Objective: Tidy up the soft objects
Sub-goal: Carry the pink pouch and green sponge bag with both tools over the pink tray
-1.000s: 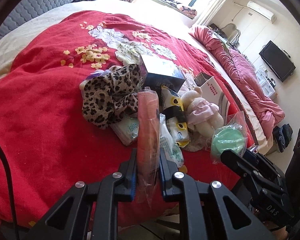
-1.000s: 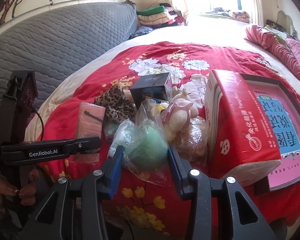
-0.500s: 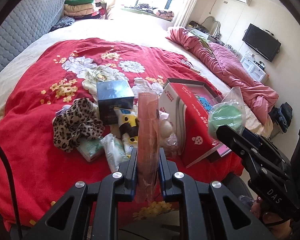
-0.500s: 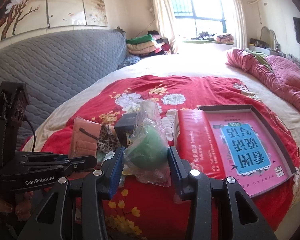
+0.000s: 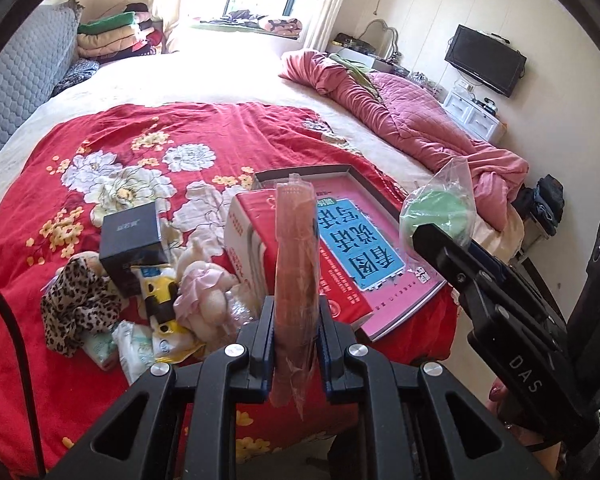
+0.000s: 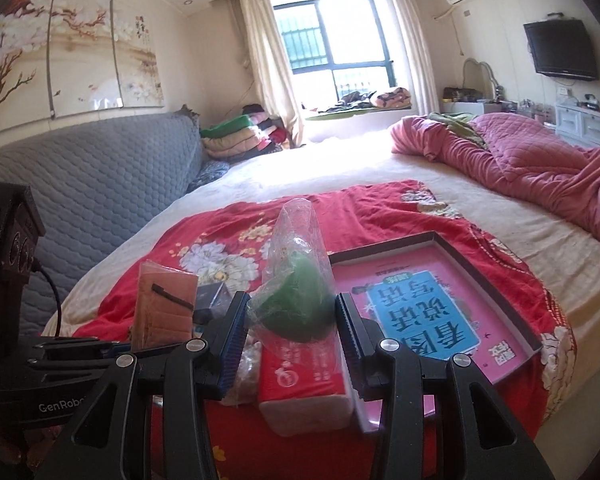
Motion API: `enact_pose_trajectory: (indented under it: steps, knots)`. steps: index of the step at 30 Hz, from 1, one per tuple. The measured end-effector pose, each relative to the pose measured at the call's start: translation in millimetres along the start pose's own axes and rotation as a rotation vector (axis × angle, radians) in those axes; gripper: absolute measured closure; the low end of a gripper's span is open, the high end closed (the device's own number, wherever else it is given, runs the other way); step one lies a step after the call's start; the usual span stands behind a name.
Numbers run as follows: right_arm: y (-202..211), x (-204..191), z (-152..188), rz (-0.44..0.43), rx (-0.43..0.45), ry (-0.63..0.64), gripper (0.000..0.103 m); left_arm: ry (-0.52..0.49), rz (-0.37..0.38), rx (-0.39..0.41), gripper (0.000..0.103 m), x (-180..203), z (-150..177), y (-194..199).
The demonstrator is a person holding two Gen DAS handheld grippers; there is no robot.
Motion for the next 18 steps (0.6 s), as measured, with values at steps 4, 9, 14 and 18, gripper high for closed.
enact_pose_trajectory:
  steps: [4, 9, 14, 18]
  knots:
    - [0.9, 29.4, -7.1, 0.06, 0.025, -0.028, 0.058, -0.035, 0.017, -0.011, 0.085, 20.7, -9.6, -13.3]
    - [1.6, 66.2, -9.9, 0.124, 0.037, -0.074, 0.058, -0.073, 0.039, -0.033, 0.085, 45.2, -19.9, -33.1]
    - [0.9, 100.5, -8.7, 0.195, 0.044, -0.103, 0.058, -0.103, 0.055, -0.067, 0.085, 65.8, -25.5, -57.1]
    - [-2.9, 126.4, -6.0, 0.235, 0.04, -0.13, 0.058, -0.119, 0.068, -0.104, 0.085, 78.1, -27.6, -75.6]
Point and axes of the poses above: each gripper's, at about its wrist camera, not at the fingertips, and y roughly against the way its jaws point, x to its right, z to its underside, the point moved 6 cm from there along -y, roughly the way its jaws point, and after that the axes turned 7 degrees about z, right-handed, at the moved point
